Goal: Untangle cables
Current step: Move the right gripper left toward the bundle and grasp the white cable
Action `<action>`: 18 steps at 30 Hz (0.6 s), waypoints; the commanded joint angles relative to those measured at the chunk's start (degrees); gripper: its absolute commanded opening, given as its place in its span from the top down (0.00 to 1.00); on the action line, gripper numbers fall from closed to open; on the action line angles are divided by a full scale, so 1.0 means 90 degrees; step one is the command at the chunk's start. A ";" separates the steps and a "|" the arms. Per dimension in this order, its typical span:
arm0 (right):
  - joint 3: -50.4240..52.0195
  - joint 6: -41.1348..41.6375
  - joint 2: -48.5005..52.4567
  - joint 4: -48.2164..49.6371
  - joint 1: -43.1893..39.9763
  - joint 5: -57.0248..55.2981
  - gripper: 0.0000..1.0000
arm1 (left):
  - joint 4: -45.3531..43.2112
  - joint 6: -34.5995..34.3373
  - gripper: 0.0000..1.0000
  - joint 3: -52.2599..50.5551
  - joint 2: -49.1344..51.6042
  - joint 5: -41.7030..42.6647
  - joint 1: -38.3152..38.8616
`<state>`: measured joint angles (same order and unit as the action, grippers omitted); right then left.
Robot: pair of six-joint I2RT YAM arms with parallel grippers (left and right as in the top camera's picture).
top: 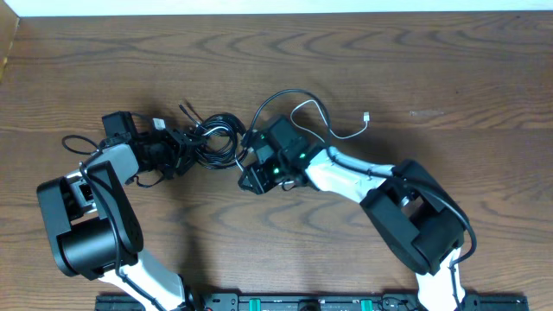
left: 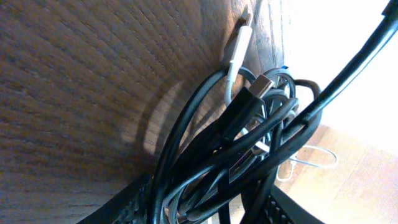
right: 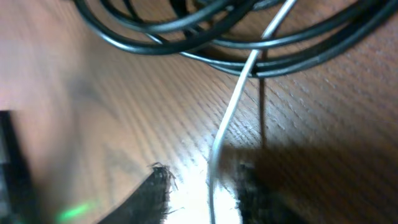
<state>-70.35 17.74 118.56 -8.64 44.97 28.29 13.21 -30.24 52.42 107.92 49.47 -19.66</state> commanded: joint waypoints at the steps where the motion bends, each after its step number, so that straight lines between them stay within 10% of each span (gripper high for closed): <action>1: -0.0005 -0.0296 0.0029 -0.0049 0.0182 -0.1234 0.84 | 0.0112 -0.0053 0.51 -0.0277 0.0381 -0.0736 0.0056; 3: -0.0005 -0.0294 0.0029 -0.0100 0.0199 -0.1545 0.99 | 0.0114 -0.0049 0.51 -0.0277 0.0381 -0.0738 0.0056; 8: -0.0005 -0.0291 -0.0039 -0.0306 0.0070 -0.1435 0.99 | 0.0119 -0.0032 0.51 -0.0277 0.0381 -0.0993 0.0056; 18: -0.0005 -0.0719 -0.1066 -0.0903 -0.0257 -0.0918 0.99 | 0.0138 -0.0034 0.88 -0.0277 0.0381 -0.1766 0.0056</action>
<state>-70.41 14.59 114.50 -15.51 43.24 19.18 13.54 -30.30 52.05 108.12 45.76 -19.38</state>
